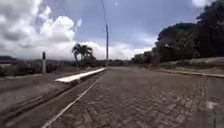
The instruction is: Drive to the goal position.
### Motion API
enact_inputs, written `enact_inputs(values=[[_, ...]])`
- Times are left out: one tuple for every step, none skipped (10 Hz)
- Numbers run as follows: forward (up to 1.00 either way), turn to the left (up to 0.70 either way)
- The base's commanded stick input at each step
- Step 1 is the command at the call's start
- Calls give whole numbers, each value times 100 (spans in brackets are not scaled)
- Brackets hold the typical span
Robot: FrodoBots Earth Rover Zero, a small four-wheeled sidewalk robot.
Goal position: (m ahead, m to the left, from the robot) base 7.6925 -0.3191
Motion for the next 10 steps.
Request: enact_inputs(values=[[100,0],[100,0],[100,0],[100,0],[100,0],[100,0],[100,0],[100,0],[100,0],[100,0]])
